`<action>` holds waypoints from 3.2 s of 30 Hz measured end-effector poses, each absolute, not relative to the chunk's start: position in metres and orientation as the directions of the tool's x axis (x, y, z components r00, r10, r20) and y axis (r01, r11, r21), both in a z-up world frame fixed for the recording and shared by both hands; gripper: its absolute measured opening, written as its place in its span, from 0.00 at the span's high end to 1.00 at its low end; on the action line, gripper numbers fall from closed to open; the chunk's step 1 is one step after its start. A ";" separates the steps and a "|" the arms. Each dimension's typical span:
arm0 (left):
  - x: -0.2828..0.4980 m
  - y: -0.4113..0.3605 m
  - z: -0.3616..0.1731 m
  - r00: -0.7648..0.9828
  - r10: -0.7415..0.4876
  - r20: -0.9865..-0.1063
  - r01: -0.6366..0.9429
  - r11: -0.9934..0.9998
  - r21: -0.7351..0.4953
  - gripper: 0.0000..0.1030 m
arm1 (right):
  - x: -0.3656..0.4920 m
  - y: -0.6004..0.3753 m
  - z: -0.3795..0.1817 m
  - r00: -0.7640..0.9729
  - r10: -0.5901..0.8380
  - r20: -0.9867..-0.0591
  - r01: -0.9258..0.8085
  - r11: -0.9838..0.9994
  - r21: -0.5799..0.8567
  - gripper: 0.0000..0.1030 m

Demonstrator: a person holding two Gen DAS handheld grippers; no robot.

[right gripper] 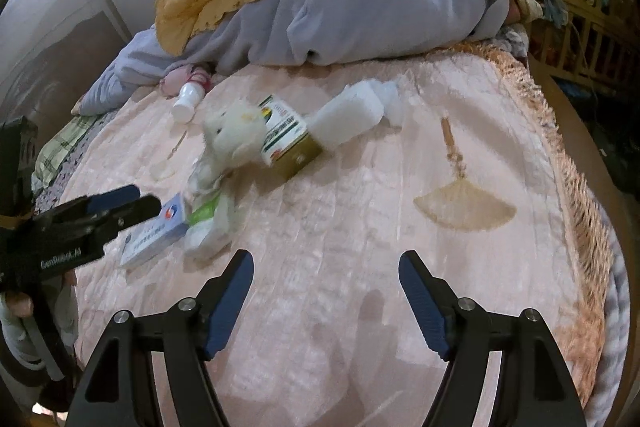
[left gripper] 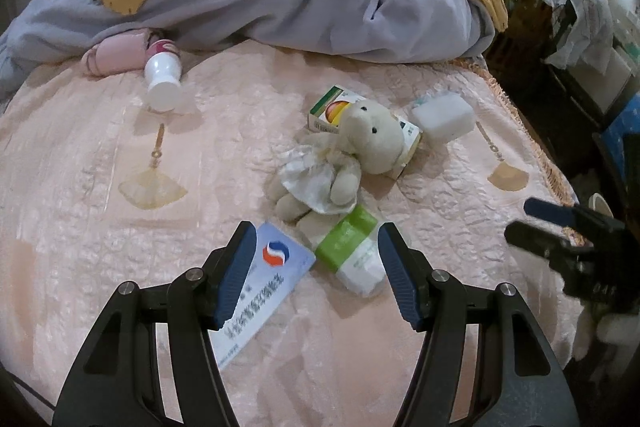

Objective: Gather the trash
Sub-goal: 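Return both open tools to the plush toy and sponge on the bed, then grasp the white sponge with the right tool while the left grasps the plush toy, then carry sponge and plush toy to the white bucket and release them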

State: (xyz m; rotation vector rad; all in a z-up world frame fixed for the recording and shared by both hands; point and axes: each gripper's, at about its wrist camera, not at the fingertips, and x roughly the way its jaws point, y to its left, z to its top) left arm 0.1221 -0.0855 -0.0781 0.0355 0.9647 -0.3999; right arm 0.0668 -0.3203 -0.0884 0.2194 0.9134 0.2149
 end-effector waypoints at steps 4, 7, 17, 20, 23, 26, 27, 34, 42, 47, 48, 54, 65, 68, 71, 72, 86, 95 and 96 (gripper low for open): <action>0.133 -0.091 -0.079 0.500 -0.317 -0.806 0.355 0.924 -0.143 0.40 | 0.088 -0.329 -0.085 0.609 0.284 -0.741 -0.065 0.948 0.310 0.29; 0.141 -0.095 -0.081 0.497 -0.318 -0.807 0.364 0.921 -0.139 0.40 | 0.108 -0.334 -0.084 0.616 0.290 -0.732 -0.046 0.941 0.334 0.29; 0.168 -0.111 -0.091 0.473 -0.323 -0.820 0.430 0.897 -0.106 0.40 | 0.164 -0.345 -0.092 0.624 0.360 -0.693 0.026 0.878 0.479 0.29; 0.177 -0.114 -0.097 0.464 -0.317 -0.827 0.436 0.895 -0.098 0.40 | 0.175 -0.346 -0.098 0.633 0.380 -0.674 0.035 0.856 0.516 0.32; 0.184 -0.119 -0.105 0.447 -0.308 -0.840 0.445 0.891 -0.090 0.40 | 0.180 -0.341 -0.106 0.622 0.387 -0.681 0.028 0.858 0.513 0.67; 0.187 -0.120 -0.110 0.434 -0.324 -0.841 0.446 0.888 -0.112 0.41 | 0.173 -0.340 -0.107 0.634 0.386 -0.670 0.009 0.863 0.505 0.72; 0.188 -0.118 -0.112 0.425 -0.344 -0.837 0.443 0.886 -0.140 0.52 | 0.167 -0.340 -0.105 0.647 0.376 -0.663 -0.001 0.871 0.492 0.72; 0.180 -0.111 -0.094 0.441 -0.378 -0.814 0.423 0.888 -0.182 0.77 | 0.127 -0.352 -0.085 0.664 0.388 -0.639 -0.060 0.880 0.472 0.73; 0.144 -0.103 -0.054 0.459 -0.423 -0.781 0.422 0.877 -0.227 0.80 | 0.065 -0.348 -0.068 0.665 0.399 -0.632 -0.117 0.891 0.439 0.73; 0.115 -0.110 -0.038 0.464 -0.441 -0.768 0.442 0.867 -0.230 0.80 | 0.027 -0.348 -0.063 0.672 0.385 -0.633 -0.122 0.900 0.418 0.73; 0.107 -0.114 -0.034 0.462 -0.451 -0.763 0.453 0.860 -0.234 0.80 | 0.021 -0.349 -0.063 0.672 0.384 -0.634 -0.121 0.901 0.417 0.73; 0.085 -0.132 -0.005 0.444 -0.516 -0.732 0.501 0.821 -0.274 0.80 | -0.010 -0.357 -0.051 0.690 0.372 -0.621 -0.115 0.903 0.413 0.73; 0.052 -0.183 0.019 0.426 -0.517 -0.743 0.562 0.794 -0.231 0.80 | -0.061 -0.393 -0.026 0.744 0.308 -0.593 -0.065 0.917 0.395 0.73; 0.050 -0.181 0.019 0.354 -0.608 -0.710 0.565 0.744 -0.355 0.81 | -0.073 -0.402 -0.024 0.751 0.298 -0.589 -0.051 0.916 0.399 0.73; 0.050 -0.194 0.009 0.387 -0.519 -0.762 0.562 0.788 -0.251 0.82 | -0.081 -0.411 -0.025 0.755 0.290 -0.588 -0.038 0.915 0.402 0.73; 0.049 -0.195 0.008 0.360 -0.539 -0.761 0.565 0.775 -0.283 0.82 | -0.081 -0.413 -0.026 0.750 0.294 -0.592 -0.035 0.912 0.408 0.73; 0.044 -0.174 -0.007 0.337 -0.528 -0.779 0.506 0.800 -0.323 0.82 | -0.058 -0.355 -0.049 0.655 0.465 -0.596 -0.187 0.863 0.469 0.73; 0.053 -0.153 -0.021 0.318 -0.527 -0.789 0.466 0.811 -0.354 0.82 | 0.000 -0.297 -0.103 0.533 0.526 -0.663 -0.188 0.838 0.513 0.73; 0.055 -0.149 -0.021 0.316 -0.528 -0.788 0.461 0.812 -0.359 0.82 | 0.006 -0.295 -0.110 0.523 0.527 -0.670 -0.177 0.836 0.519 0.73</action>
